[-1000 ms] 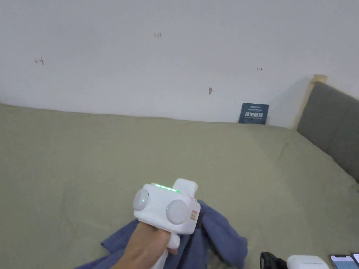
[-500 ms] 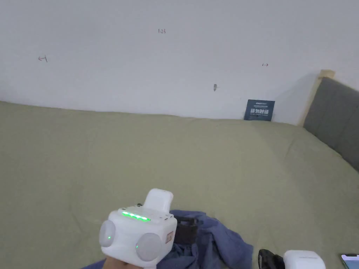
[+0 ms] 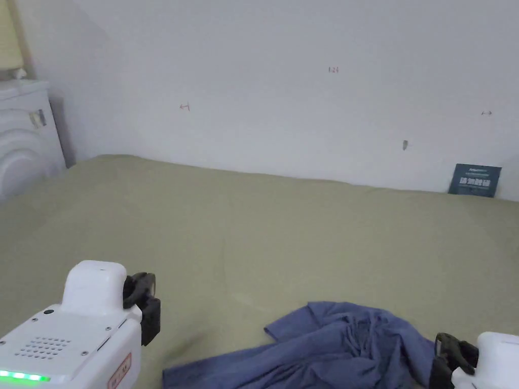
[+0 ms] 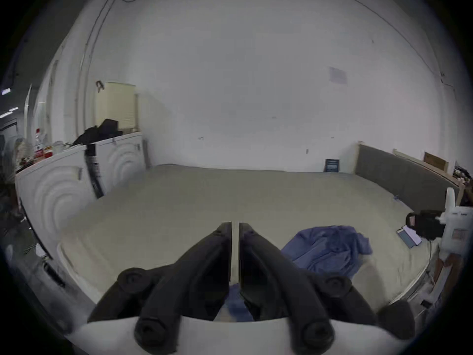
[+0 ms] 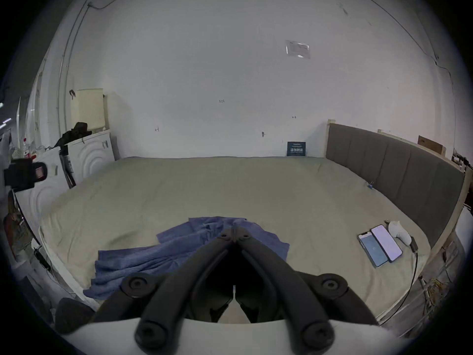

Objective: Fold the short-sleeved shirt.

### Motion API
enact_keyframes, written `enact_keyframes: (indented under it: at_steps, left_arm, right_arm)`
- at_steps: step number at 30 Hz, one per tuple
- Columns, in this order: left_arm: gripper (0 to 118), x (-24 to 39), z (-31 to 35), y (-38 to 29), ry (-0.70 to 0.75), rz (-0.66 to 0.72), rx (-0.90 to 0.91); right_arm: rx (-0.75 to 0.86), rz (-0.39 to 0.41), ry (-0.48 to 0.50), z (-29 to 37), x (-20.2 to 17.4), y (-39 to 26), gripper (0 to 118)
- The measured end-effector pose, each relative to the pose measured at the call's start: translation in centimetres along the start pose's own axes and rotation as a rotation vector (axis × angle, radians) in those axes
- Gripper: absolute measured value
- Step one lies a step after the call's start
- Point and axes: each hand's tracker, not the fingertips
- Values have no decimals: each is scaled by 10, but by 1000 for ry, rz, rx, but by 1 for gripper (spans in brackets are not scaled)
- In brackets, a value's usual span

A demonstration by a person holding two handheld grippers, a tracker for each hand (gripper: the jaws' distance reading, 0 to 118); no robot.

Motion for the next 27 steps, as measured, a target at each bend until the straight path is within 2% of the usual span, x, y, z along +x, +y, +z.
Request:
enact_keyframes:
  at_steps: [5,9,12,15,17,18,20,22,27]
  left_arm:
    - [7,-23,-7,-23,53,36,-61]
    - [7,-26,-31,-36,26,77,-133]
    - [7,-27,-66,-49,-11,56,-245]
    - [7,-28,-119,-71,-50,42,-447]
    - [12,-26,-156,-89,-61,43,-553]
    - [36,-25,-168,-95,-60,41,-590]
    - [107,-24,-195,-104,-58,46,-640]
    - [118,-21,-214,-114,-39,22,-694]
    - [117,-5,-238,-139,18,-166,-816]
  right_arm:
    - [5,18,14,0,-14,-1,0]
    - [-4,10,20,-5,-18,-1,0]
    - [-18,17,19,-11,-20,-4,0]
    - [-39,18,18,-17,-20,-9,0]
    - [-59,16,10,-24,-19,-14,0]
    - [-70,19,7,-27,-18,-17,0]
    - [-97,24,-4,-36,-16,-23,0]
    - [-120,21,-7,-43,-14,-27,0]
    - [-154,11,-22,-57,-6,-34,0]
